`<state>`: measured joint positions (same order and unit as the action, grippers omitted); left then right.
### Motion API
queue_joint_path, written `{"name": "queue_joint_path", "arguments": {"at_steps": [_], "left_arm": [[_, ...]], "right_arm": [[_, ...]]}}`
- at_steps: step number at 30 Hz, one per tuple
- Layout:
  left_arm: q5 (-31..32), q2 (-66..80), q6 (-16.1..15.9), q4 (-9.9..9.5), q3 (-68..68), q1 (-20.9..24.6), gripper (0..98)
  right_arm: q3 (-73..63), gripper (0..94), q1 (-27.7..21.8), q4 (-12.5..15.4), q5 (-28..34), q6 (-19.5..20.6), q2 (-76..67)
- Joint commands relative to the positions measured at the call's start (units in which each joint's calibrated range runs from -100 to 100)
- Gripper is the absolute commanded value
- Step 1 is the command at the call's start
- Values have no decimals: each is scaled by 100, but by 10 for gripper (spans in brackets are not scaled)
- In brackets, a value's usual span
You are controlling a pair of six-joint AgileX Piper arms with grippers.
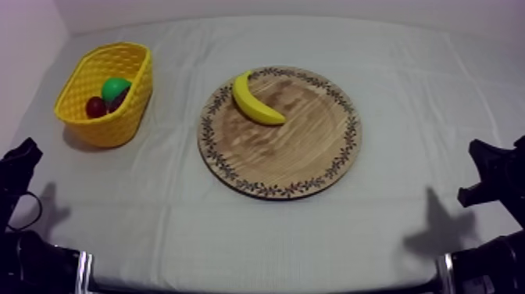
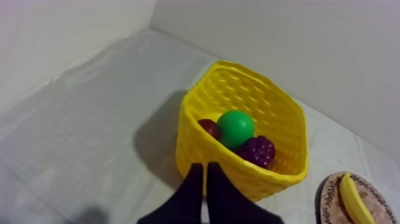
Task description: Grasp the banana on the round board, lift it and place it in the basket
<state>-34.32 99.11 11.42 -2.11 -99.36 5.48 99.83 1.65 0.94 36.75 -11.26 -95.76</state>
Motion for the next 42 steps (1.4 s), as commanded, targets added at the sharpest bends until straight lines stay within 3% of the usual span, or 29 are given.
{"name": "queue_joint_path", "arguments": {"at_steps": [1,24,36,42], "left_arm": [[28,72,9,-2,-19,-1,1],[28,72,4,-2,-19,-37,1],[-161,87,128,-37,66,-1249,2],[-103,-201,389,-30,151,-1691,1]], "right_arm": [[5,3,3,2,3,5,0],[5,3,3,2,3,5,0],[5,3,3,2,3,5,0],[5,3,3,2,3,5,0]]}}
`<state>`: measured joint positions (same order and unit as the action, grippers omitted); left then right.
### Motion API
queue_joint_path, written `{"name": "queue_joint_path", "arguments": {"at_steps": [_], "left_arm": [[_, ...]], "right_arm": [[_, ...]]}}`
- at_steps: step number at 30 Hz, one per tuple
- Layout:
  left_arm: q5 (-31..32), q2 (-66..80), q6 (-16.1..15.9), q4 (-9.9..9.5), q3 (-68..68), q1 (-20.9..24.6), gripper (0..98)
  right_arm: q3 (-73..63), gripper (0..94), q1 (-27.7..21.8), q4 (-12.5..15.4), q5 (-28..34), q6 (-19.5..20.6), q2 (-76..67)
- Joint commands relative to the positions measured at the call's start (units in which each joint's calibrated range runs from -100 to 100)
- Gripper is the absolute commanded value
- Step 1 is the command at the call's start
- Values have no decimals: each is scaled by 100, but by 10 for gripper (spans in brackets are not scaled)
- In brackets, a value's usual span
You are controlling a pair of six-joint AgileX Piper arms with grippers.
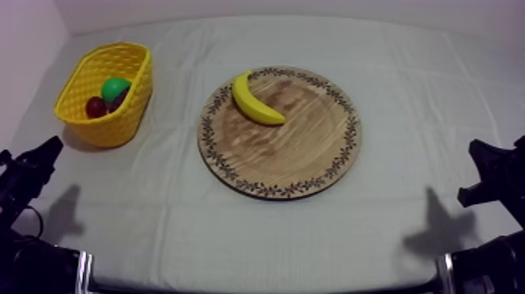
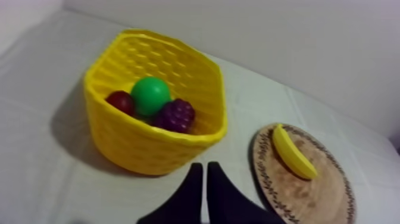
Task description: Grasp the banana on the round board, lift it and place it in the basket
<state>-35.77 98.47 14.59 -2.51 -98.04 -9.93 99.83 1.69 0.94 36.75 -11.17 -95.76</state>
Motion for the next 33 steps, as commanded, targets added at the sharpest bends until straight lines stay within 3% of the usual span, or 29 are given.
{"name": "queue_joint_path", "arguments": {"at_steps": [1,5,15,33], "left_arm": [[74,-286,121,19,61,-193,1],[131,-1173,189,83,398,-317,1],[-333,-3780,-130,118,2402,-687,1],[-2864,-7744,-449,145,7268,-1295,1]], "right_arm": [[5,3,0,2,3,-3,0],[5,3,0,2,3,-3,0],[5,3,0,2,3,-3,0],[5,3,0,2,3,-3,0]]}}
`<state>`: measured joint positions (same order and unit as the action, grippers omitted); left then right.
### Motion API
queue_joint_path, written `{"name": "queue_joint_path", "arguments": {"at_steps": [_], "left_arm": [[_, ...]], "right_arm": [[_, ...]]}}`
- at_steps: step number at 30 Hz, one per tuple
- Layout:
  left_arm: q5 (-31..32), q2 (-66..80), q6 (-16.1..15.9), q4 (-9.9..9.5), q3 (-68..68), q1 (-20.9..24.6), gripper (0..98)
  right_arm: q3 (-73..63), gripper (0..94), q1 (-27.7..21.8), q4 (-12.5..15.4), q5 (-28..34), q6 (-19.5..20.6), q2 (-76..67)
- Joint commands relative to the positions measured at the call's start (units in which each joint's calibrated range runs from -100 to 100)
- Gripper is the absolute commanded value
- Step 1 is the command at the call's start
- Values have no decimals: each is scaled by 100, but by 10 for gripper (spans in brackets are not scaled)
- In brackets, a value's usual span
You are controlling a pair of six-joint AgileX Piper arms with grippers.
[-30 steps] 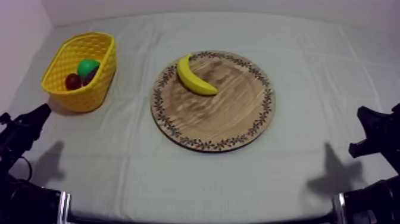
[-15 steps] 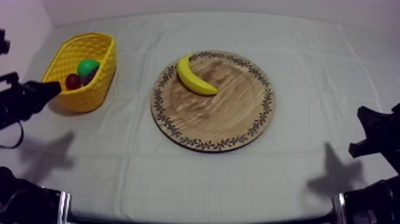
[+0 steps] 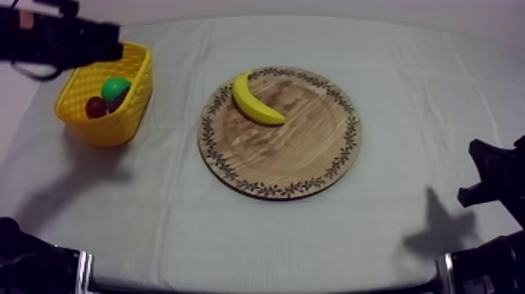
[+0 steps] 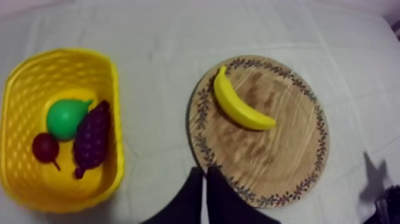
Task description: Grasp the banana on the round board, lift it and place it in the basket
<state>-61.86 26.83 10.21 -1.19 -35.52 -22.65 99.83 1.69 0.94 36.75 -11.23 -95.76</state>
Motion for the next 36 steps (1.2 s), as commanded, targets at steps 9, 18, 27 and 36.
{"name": "queue_joint_path", "arguments": {"at_steps": [9,18,27,36], "left_arm": [[-1252,-2078,-50,59,2772,-400,1],[-2155,-3622,-90,246,4191,-642,1],[-2856,-4572,236,271,5539,-722,1],[-3091,-4870,2311,235,6030,-680,22]], "right_arm": [[5,3,0,2,3,2,0],[5,3,0,2,3,2,0],[5,3,0,2,3,2,0],[5,3,0,2,3,2,0]]}}
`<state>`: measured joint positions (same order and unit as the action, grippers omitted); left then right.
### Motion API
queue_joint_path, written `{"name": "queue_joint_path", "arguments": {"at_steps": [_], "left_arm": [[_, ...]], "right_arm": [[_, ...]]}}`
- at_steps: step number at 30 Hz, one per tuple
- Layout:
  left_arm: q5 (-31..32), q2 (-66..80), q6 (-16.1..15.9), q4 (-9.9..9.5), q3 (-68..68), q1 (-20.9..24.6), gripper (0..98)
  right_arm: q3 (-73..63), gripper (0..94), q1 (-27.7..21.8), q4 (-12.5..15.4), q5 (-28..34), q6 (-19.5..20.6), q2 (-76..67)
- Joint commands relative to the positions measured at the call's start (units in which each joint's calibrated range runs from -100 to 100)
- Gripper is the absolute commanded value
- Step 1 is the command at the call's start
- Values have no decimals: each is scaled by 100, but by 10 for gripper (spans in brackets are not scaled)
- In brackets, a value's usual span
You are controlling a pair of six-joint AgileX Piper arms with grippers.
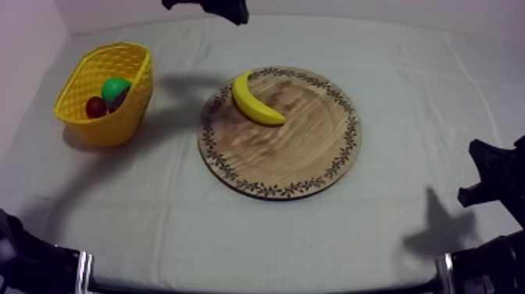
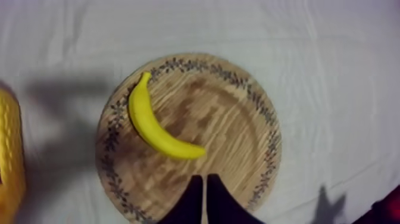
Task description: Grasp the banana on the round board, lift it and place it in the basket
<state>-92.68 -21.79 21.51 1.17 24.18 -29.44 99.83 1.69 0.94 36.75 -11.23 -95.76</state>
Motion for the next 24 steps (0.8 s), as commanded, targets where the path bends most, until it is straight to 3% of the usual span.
{"name": "queue_joint_path", "arguments": {"at_steps": [1,4,8,16,24], "left_arm": [[-23,-27,1482,-1,131,2,30],[-42,-81,2236,23,368,2,53],[-52,-126,2663,49,648,-4,71],[-367,-161,2740,74,565,19,174],[-550,-173,2579,51,458,60,534]], "right_arm": [[5,3,0,2,3,2,0],[5,3,0,2,3,2,0],[5,3,0,2,3,2,0],[5,3,0,2,3,2,0],[5,3,0,2,3,2,0]]}}
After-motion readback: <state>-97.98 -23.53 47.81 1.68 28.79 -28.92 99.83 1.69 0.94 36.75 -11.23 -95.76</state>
